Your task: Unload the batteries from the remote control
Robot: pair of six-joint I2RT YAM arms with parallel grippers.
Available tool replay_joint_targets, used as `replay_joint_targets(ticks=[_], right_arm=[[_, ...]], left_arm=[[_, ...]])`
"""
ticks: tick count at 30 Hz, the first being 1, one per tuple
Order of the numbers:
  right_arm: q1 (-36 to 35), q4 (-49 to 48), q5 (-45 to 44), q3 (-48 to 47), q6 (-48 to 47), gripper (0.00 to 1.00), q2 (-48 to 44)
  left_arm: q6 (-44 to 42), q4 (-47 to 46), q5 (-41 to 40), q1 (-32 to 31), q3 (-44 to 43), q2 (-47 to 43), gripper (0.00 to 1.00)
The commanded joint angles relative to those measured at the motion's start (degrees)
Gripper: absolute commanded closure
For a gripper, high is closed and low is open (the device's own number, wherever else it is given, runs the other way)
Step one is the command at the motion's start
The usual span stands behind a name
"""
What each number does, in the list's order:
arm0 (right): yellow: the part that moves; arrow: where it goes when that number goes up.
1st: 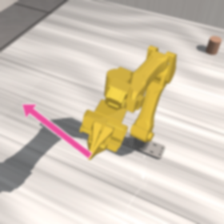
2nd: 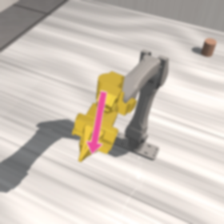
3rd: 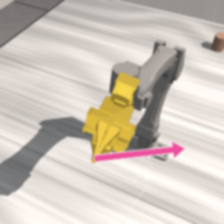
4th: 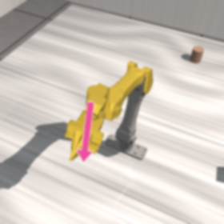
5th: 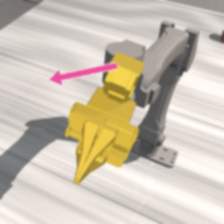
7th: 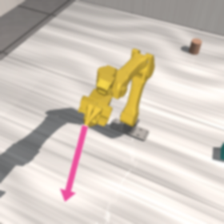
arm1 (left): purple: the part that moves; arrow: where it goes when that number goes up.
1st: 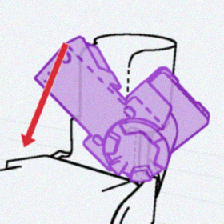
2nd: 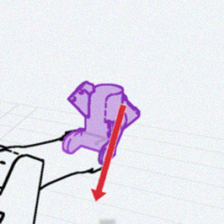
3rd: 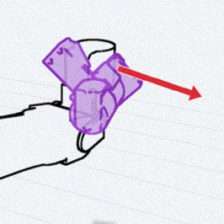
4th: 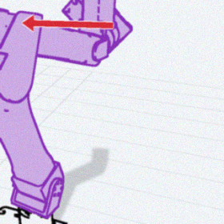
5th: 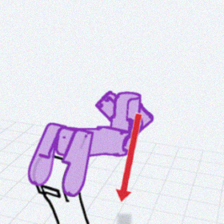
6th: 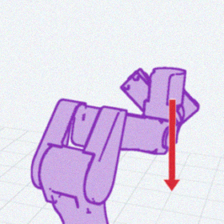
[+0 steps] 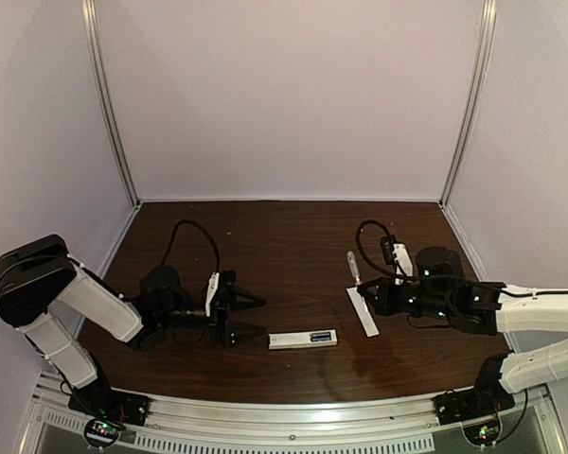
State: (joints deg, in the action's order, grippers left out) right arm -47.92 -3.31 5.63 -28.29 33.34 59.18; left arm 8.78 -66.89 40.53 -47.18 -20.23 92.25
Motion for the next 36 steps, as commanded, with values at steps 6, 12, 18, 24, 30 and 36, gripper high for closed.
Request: replay_joint_targets(ticks=[6, 12, 18, 24, 30, 36], right_arm=[[-10.7, -14.5, -8.1, -6.1, -2.0, 1.00, 9.0], [-14.8, -20.0, -7.6, -9.1, -1.5, 1.00, 15.5], [-17.4, -27.4, -4.2, -9.4, -2.2, 1.00, 20.4], [-19.2, -30.3, -3.0, -10.1, -2.9, 1.00, 22.8], [-21.4, -28.4, -6.0, -11.8, -4.9, 1.00, 23.7], [-23.2, -26.9, -8.9, -13.6, -5.6, 1.00, 25.8]], left_arm=[[6.8, -10.3, 1.7, 0.4, -0.6, 1.6, 0.29], [10.0, -15.1, 4.0, 0.4, -0.3, 2.5, 0.30], [12.9, -19.4, 5.0, 0.4, 0.5, 2.9, 0.32], [16.7, -23.0, 5.2, 0.4, 0.4, 3.6, 0.37], [22.5, -23.6, 0.0, 0.4, -0.1, 3.8, 0.46], [25.9, -25.2, -3.0, 0.4, 0.4, 3.4, 0.54]])
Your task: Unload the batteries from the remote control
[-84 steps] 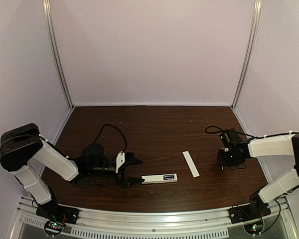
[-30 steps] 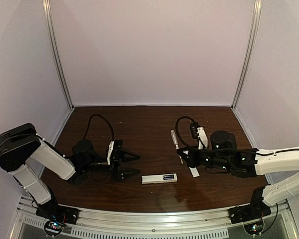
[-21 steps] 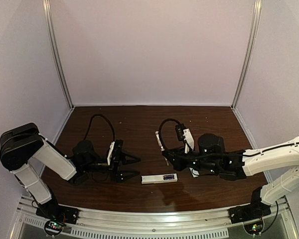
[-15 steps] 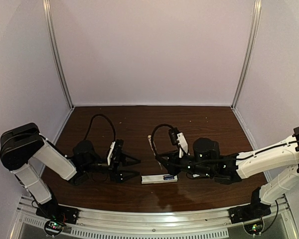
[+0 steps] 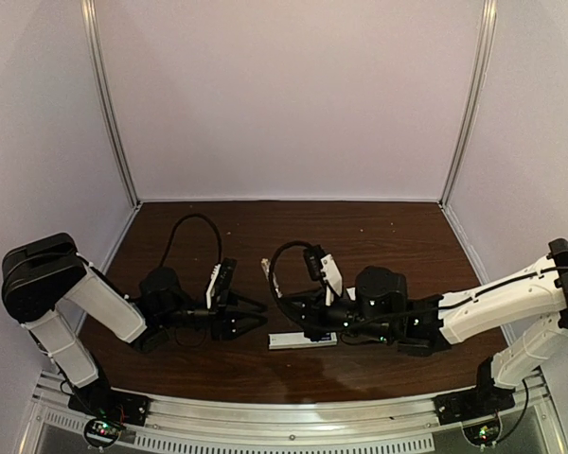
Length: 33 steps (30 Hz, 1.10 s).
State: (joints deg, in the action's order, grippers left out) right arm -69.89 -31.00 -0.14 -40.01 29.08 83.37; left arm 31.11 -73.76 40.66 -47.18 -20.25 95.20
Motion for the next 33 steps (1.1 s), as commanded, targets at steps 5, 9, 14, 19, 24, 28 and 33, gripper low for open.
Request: replay_joint_targets(ticks=[5, 9, 14, 19, 24, 28, 33], right_arm=[[-2.3, -1.9, -5.6, -1.7, -0.6, 1.00, 3.6], [-3.0, -4.7, -7.2, -1.5, 0.1, 1.00, 5.9], [-3.6, -7.6, -7.8, -2.2, 0.6, 1.00, 9.2], [-3.6, -13.5, -8.3, -1.7, 2.2, 1.00, 12.9], [-3.6, -21.1, -6.6, -2.6, 3.4, 1.00, 17.4], [-3.7, -24.9, -4.8, -4.4, 3.1, 1.00, 20.4], [-3.7, -26.9, -4.4, -6.6, 0.6, 1.00, 21.8]], left_arm=[[4.3, -20.5, -7.0, 0.3, 2.4, -0.7, 0.55], [5.1, -24.7, -9.0, 0.3, 4.4, -0.9, 0.55], [6.1, -26.1, -9.4, 0.3, 5.1, -1.3, 0.55], [6.0, -26.1, -10.8, 0.4, 6.3, -3.3, 0.54], [5.9, -26.1, -11.8, 0.3, 7.8, -5.8, 0.54], [5.7, -26.1, -12.7, 0.3, 9.0, -8.5, 0.53], [5.6, -25.2, -16.1, 0.4, 10.7, -13.3, 0.53]])
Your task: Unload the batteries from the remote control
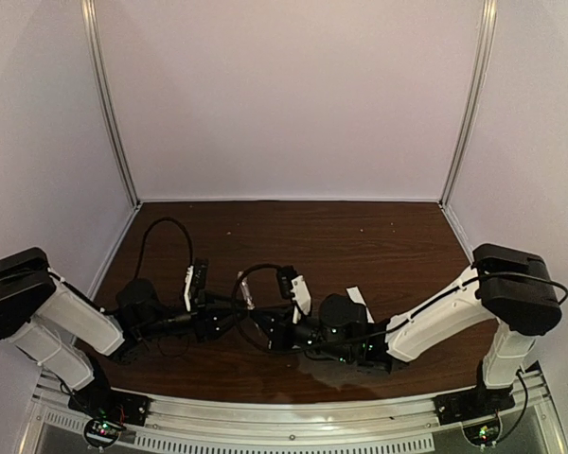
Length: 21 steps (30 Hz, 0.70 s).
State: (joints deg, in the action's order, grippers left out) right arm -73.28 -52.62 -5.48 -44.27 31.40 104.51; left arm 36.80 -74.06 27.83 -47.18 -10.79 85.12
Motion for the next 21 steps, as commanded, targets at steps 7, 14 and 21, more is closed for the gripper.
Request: replay_joint_targets(ticks=[7, 14, 21], right_arm=[[-0.2, -9.5, 2.8, -3.0, -3.5, 1.00, 1.3], [-0.2, -12.0, 2.8, -0.1, -4.0, 1.00, -0.7], [-0.2, -13.1, 3.1, 2.8, -4.9, 1.00, -2.9]], left_arm=[[0.3, -21.0, -4.6, 0.3, -1.5, -5.3, 0.54], [0.6, -20.6, -4.3, 0.3, -5.2, -3.9, 0.55], [0.6, -16.5, -2.4, 0.4, -9.3, -2.9, 0.58]])
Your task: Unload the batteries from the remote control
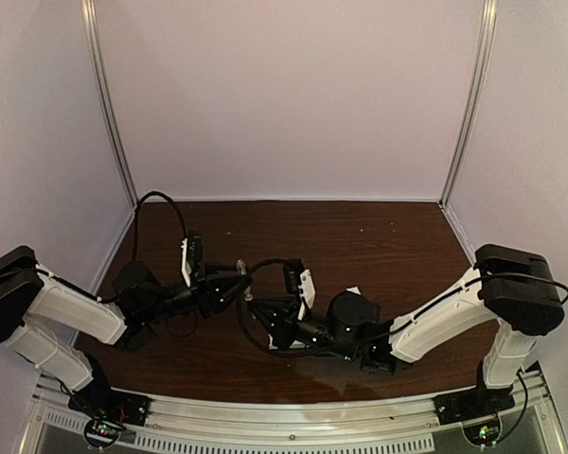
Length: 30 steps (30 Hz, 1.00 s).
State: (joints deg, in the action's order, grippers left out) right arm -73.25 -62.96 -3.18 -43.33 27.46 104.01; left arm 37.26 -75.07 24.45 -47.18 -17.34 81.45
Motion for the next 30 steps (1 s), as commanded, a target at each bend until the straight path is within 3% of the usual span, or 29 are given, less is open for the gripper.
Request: replay_joint_targets(ticks=[1, 12, 16, 24, 26, 28, 30], right_arm=[[-0.2, -3.3, 0.8, 2.2, -1.1, 1.00, -2.5], [0.0, -2.5, -0.9, 2.9, -3.4, 1.00, -4.4], [0.0, -2.2, -1.3, 3.0, -3.9, 1.00, -5.1], [0.0, -0.6, -1.6, 2.9, -5.5, 1.00, -6.2], [0.0, 0.2, -1.6, 2.7, -5.6, 1.00, -6.4], [0.0, 0.7, -1.7, 2.8, -5.5, 1.00, -6.4], [0.0, 0.5, -1.8, 3.1, -5.3, 1.00, -6.5]], left_arm=[[0.3, -15.2, 1.1, 0.3, -3.2, 1.1, 0.60], [1.1, -15.1, 3.4, -1.0, -5.2, 5.5, 0.62], [1.2, -16.0, 2.9, -1.4, -4.9, 5.9, 0.72], [1.7, -16.5, 3.4, -1.4, -4.7, 5.5, 0.69], [1.7, -16.5, 3.7, -1.4, -4.5, 5.2, 0.77], [1.7, -16.2, 3.9, -1.4, -4.5, 5.4, 0.98], [2.1, -16.0, 3.7, -1.4, -4.5, 5.7, 1.00]])
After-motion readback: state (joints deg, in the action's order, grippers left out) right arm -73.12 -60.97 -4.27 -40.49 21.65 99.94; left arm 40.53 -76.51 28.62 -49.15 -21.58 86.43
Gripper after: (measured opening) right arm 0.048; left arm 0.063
